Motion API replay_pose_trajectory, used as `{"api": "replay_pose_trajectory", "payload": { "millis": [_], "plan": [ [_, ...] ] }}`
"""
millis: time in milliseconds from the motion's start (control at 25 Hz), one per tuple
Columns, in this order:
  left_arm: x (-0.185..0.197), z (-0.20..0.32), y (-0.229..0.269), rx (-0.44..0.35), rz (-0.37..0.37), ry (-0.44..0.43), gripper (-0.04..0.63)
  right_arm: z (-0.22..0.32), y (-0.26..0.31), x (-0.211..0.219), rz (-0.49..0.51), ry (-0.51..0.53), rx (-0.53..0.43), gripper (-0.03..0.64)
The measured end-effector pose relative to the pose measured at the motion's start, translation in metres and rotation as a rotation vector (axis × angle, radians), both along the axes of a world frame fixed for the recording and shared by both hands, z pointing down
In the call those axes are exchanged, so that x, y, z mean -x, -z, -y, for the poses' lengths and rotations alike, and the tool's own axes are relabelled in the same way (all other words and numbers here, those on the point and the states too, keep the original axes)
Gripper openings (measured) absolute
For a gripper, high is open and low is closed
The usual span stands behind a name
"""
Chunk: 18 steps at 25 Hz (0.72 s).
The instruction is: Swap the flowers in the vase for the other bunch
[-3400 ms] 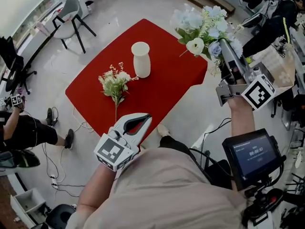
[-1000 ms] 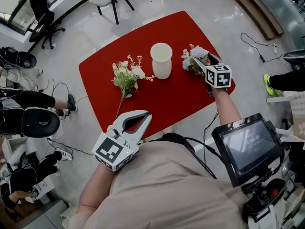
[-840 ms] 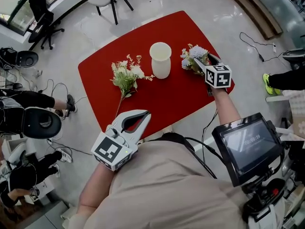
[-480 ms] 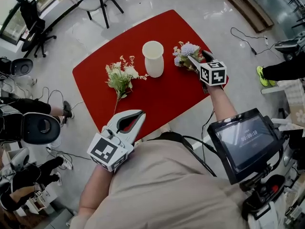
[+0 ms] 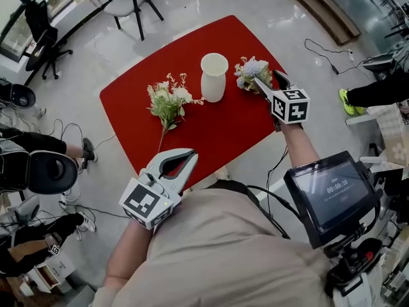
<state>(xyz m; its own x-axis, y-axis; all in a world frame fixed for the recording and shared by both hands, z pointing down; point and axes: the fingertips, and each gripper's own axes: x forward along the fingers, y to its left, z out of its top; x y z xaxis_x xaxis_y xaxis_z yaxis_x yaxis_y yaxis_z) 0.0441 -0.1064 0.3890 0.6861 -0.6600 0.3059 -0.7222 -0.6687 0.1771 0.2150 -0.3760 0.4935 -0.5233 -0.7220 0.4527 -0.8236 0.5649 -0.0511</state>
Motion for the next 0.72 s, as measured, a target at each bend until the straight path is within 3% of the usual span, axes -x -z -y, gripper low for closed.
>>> {"api": "replay_pose_trajectory", "payload": {
  "millis": [720],
  "plan": [
    [0.067, -0.056, -0.002, 0.002, -0.037, -0.061, 0.008, -0.139, 0.037, 0.094, 0.022, 0.032, -0.037, 0.114]
  ]
}}
